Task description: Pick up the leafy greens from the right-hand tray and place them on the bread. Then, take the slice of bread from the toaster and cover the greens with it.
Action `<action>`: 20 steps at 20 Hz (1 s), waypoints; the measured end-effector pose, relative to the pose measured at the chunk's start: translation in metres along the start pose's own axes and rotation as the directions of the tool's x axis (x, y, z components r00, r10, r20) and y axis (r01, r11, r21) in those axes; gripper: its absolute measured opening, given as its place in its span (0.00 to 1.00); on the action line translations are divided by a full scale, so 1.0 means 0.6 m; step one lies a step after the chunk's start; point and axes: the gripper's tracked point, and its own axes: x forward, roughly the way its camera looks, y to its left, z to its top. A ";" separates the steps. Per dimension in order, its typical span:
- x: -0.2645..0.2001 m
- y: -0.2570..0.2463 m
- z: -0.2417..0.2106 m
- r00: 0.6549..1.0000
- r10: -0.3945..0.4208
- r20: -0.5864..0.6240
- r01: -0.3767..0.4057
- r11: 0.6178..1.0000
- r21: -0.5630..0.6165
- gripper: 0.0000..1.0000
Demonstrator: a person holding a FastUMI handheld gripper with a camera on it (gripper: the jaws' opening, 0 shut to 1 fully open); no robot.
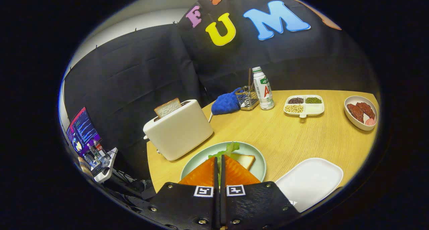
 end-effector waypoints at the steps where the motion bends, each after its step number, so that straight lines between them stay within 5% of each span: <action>1: -0.001 -0.009 -0.005 1.000 -0.022 -0.008 0.021 1.000 -0.020 0.00; 10: 0.012 -0.042 -0.047 0.982 -0.177 -0.069 0.158 0.965 -0.211 0.00; 14: 0.003 -0.052 -0.047 0.967 -0.252 -0.042 0.231 0.933 -0.277 0.25; 15: -0.005 -0.058 -0.041 0.957 -0.290 -0.014 0.276 0.922 -0.271 0.44; 17: -0.029 -0.070 -0.009 0.913 -0.396 0.097 0.408 0.881 -0.239 0.60; 20: -0.062 -0.052 0.027 0.824 -0.516 0.236 0.561 0.801 -0.208 0.71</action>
